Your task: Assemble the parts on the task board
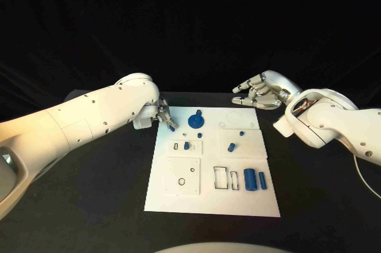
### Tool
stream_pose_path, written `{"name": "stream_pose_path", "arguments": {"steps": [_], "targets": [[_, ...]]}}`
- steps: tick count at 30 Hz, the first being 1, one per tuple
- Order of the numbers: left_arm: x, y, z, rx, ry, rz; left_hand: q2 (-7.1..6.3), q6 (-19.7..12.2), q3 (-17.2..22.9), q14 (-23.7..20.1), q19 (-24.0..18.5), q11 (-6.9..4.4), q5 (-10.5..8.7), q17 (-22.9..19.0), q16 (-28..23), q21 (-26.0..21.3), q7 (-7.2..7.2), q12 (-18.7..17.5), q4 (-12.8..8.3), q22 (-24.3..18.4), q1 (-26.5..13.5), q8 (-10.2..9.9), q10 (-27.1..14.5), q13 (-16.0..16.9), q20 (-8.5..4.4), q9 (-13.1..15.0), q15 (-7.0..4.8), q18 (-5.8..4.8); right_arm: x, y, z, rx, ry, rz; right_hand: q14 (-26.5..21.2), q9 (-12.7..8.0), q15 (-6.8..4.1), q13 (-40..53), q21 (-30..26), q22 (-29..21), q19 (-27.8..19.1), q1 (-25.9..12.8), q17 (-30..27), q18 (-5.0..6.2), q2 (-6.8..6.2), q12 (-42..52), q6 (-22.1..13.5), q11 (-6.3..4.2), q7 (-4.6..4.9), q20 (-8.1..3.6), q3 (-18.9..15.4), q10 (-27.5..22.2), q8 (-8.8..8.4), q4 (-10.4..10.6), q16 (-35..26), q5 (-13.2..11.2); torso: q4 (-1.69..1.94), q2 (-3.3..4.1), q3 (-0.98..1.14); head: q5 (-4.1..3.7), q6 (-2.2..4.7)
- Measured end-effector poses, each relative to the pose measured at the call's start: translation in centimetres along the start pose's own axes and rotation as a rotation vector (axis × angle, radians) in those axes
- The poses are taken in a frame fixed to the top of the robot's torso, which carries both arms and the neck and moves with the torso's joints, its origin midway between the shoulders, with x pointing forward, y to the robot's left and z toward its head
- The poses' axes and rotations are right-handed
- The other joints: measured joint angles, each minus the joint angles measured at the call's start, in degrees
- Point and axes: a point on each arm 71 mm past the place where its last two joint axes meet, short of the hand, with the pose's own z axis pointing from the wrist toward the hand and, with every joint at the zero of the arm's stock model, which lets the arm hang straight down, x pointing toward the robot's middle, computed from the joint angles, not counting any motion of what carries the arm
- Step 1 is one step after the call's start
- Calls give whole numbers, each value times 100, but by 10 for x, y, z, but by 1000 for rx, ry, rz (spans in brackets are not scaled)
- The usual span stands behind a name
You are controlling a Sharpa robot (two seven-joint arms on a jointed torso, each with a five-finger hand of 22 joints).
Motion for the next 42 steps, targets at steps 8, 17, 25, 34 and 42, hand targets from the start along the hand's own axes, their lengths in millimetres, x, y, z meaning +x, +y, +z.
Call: {"name": "stream_pose_path", "arguments": {"steps": [8, 17, 25, 34, 42], "targets": [[4, 0, -2, 19, 5, -4, -108, -47, 562, 1, 0, 14, 4, 0, 0, 0, 48, -60, 331, 0, 105, -7, 13, -32, 0, -11, 1, -1, 0, 0, 0, -1, 1, 0, 0, 0, 0, 0, 0, 0, 0, 0, 0, 0, 0, 0, 0, 0, 0, 0, 0, 0, 0, 0, 0, 0, -1, -1, 1, 15, -5], [9, 3, -15, 65, -21, -21, -432, -58, 1095, 10, 0, 23, 9, 4, 0, 0, 60, -40, 356, 0, -186, 126, 21, -21, 0, 59, 9, -1, 0, 0, 1, -1, 1, 1, 0, -1, 0, -1, 0, -1, 0, 0, 0, 0, 0, 0, 0, 0, 0, 0, 0, 0, 0, 0, 0, 0, 8, -12, 3, 29, -17], [14, 14, -34, 115, -65, -80, -600, -57, 1463, 10, 0, 17, 24, 4, 0, 0, 61, 15, 248, -1, -340, 200, 68, 24, 0, 124, 8, 0, 0, -1, 1, 2, 0, 1, 0, -1, 0, -2, 0, -1, 0, 0, 0, 0, 0, 0, 0, 0, 0, 0, 0, 0, 0, 0, 0, 0, 32, -26, 9, 38, -22], [43, 23, -43, 165, -74, -173, -678, -56, 1648, 10, 0, -11, 50, 3, 0, 0, 61, 15, 225, -1, -461, 272, 97, 36, 0, 157, 8, -1, 0, -3, 0, 8, 0, 1, 0, -2, 0, -2, 0, 4, 0, 0, 0, 0, 0, 0, 0, 0, 0, 0, 1, 0, 0, -1, 0, 0, 79, -54, 3, 36, -55], [59, 20, -43, 185, -84, -211, -728, -55, 1745, 10, 0, 4, 94, 2, 0, 23, 62, 15, 194, -1, -518, 292, 120, 55, 0, 162, 8, -1, 1, -5, 0, 11, 1, 3, 0, -1, 0, 0, -7, 3, 0, 0, 0, 0, 0, 0, 0, 0, 0, 0, 1, 0, 0, -1, 0, 0, 107, -74, -12, 25, -77]]}}
